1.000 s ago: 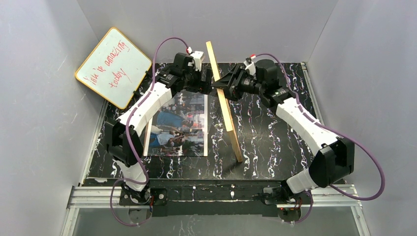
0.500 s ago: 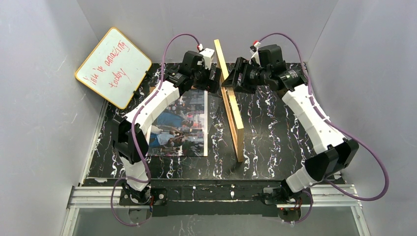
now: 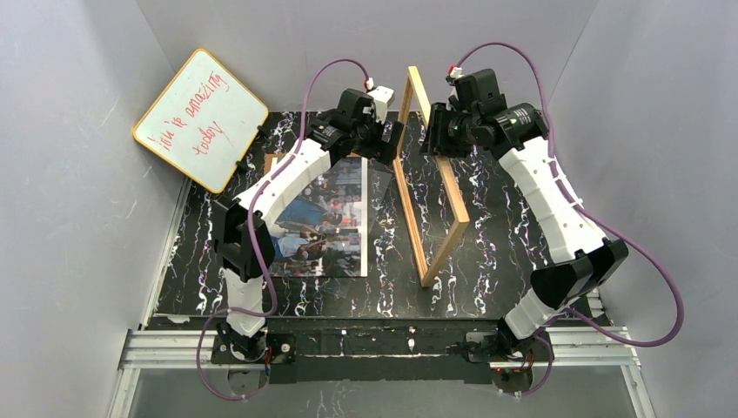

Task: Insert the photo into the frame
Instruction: Turn over the photo frame at the center of the board.

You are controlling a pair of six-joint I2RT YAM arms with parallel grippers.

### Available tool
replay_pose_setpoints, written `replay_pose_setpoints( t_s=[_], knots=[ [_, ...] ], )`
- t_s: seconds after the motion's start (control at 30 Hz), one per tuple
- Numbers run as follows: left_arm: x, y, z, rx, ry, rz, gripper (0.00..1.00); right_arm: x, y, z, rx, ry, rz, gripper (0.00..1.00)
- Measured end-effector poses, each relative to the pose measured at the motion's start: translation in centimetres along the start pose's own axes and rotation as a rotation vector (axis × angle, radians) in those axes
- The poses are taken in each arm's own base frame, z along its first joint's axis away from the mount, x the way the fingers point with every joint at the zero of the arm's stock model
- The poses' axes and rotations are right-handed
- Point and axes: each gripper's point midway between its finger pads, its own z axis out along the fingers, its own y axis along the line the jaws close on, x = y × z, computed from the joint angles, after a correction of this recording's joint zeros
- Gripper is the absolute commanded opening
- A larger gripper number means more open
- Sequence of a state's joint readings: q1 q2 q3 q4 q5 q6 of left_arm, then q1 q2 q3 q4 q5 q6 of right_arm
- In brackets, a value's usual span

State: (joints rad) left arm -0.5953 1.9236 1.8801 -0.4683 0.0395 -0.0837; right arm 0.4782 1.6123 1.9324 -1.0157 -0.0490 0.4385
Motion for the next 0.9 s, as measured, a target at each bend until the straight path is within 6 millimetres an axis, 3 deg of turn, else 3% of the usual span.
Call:
replay_pose_setpoints(
  t_s=[0.07,0.17,0.3,0.43,0.67,0.8,0.9],
  knots=[
    [0.8,-0.1,0.5,0.0,0.026,0.004,0.98,-0.1,-1.0,-0.2,0.053,-0.009,-0.016,0.39],
    [2.0,0.0,1.1,0.0,0.066,0.013,0.98,0.0,-2.9,-0.4,0.144,-0.022,-0.047,0.2],
    [3.7,0.3,1.4,-0.006,0.115,0.032,0.98,0.3,-4.6,-0.8,0.217,-0.056,-0.056,0.07],
    [7.1,1.4,2.0,-0.041,0.198,0.076,0.98,0.5,-5.7,-1.6,0.256,-0.1,-0.042,0.01],
    [13.6,4.0,2.2,-0.13,0.363,0.165,0.98,0.8,-8.1,-3.9,0.272,-0.128,-0.007,0.01],
    [14.2,4.7,2.0,-0.138,0.384,0.154,0.98,0.3,-9.4,-5.3,0.219,-0.138,0.062,0.01],
    [14.1,5.3,1.8,-0.134,0.382,0.121,0.98,0.0,-8.9,-5.9,0.129,-0.143,0.112,0.01]
  ],
)
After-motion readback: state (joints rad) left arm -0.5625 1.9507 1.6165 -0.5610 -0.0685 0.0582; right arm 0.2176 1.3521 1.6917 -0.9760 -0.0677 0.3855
